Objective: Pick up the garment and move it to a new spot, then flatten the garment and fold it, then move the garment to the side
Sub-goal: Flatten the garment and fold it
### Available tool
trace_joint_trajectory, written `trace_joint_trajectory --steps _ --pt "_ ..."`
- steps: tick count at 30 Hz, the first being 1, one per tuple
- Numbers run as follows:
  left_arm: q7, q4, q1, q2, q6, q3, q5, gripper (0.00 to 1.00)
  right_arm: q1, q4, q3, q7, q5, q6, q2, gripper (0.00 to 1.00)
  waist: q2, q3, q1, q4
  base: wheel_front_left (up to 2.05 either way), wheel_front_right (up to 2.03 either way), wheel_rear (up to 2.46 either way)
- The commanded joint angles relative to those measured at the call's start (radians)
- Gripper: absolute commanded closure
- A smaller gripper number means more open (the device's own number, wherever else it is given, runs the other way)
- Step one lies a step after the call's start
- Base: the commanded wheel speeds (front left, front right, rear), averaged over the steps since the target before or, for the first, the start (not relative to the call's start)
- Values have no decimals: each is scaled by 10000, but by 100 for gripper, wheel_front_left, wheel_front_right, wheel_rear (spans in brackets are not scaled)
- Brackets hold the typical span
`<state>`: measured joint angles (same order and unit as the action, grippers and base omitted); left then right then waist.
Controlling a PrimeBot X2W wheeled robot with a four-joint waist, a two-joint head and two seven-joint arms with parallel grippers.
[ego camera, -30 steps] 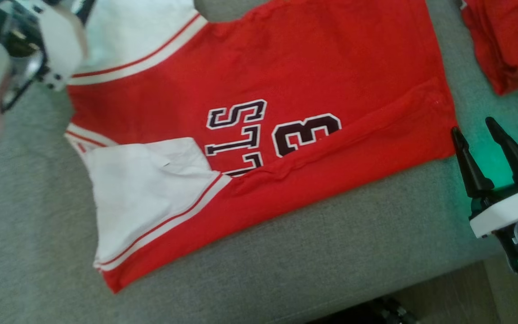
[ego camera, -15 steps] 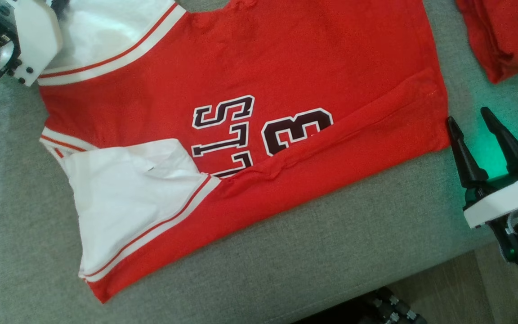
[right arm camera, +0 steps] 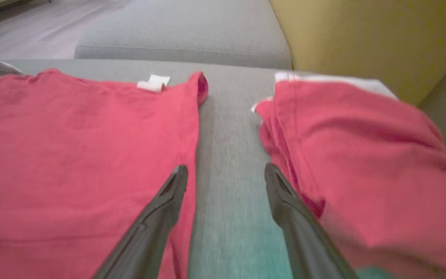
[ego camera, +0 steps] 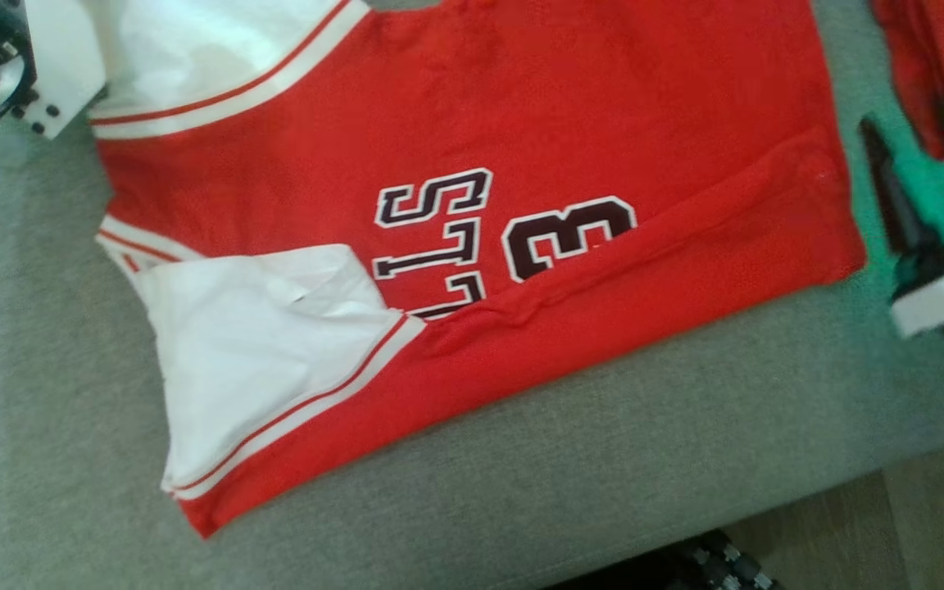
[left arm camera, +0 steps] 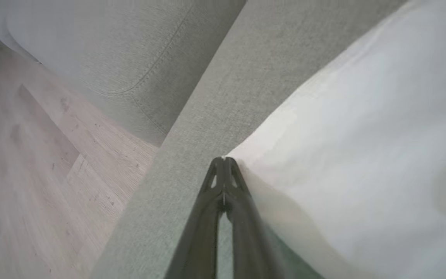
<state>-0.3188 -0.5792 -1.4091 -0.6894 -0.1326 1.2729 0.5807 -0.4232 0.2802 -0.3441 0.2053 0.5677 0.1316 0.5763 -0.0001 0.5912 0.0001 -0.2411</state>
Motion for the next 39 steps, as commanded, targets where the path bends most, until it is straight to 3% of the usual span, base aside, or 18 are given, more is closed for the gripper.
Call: trace_joint_trajectory --steps 1,8,18,25,29,31,39 --pt "107 109 -627 -252 20 -381 -55 100 47 -255 30 -25 32 -9 429 0 1 -31 -1 114 0 0 0" --pt "962 46 -1088 10 20 -413 79 100 -851 -398 -89 -715 570 -9 955 0 1 -110 -1 597 0 0 0" --pt "1194 392 -1565 229 20 -182 276 100 -3848 1172 -1608 -2863 1704 -9 1399 0 1 96 -1 1188 0 0 0" --pt "1240 572 -1765 459 19 -54 203 100 -5443 2554 -2847 -3961 2184 -9 1308 0 1 270 -1 1618 0 0 0" --pt "1275 533 -1793 549 19 -15 190 100 -5880 2913 -3403 -4161 2646 -9 1378 62 1 299 -1 1732 0 0 0" --pt "1291 503 -1787 575 19 0 188 100 -6042 3015 -3647 -4132 2817 -9 1431 100 1 299 -1 1763 0 0 0" --pt "1768 237 -1831 576 46 26 -17 100 -6607 3355 -4390 -3415 3138 -9 1634 100 1 239 -1 1764 0 0 0"
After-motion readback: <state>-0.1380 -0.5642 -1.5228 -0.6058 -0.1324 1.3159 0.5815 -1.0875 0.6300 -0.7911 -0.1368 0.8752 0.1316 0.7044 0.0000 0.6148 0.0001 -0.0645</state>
